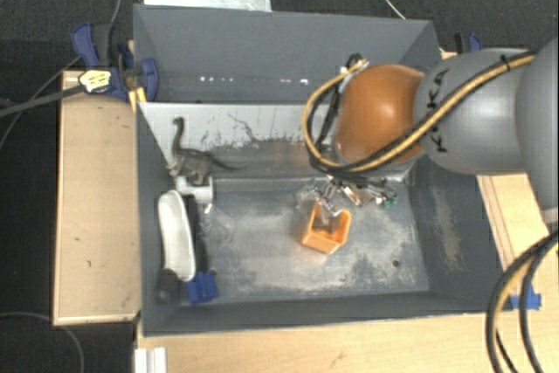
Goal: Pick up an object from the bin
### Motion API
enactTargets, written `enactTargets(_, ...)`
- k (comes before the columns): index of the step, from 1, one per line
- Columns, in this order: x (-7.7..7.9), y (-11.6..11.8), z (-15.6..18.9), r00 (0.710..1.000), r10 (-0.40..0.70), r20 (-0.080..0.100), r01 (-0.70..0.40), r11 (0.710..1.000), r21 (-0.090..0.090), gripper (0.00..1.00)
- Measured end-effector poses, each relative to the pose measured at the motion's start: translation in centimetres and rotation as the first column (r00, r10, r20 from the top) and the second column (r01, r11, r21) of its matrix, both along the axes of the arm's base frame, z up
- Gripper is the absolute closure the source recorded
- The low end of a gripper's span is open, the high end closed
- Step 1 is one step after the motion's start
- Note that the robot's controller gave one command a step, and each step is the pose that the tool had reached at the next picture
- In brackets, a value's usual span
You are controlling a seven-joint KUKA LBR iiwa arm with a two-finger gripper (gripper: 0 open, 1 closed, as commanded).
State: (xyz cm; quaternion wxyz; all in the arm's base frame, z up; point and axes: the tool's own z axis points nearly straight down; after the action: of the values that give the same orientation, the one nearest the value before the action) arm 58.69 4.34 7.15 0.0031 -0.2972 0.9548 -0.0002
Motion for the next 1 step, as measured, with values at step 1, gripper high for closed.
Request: enactTargets(1, 0.0, 0.0, 0.0, 1.0, -0.001, 0.0, 0.001, 1.0, 0.0, 1.0)
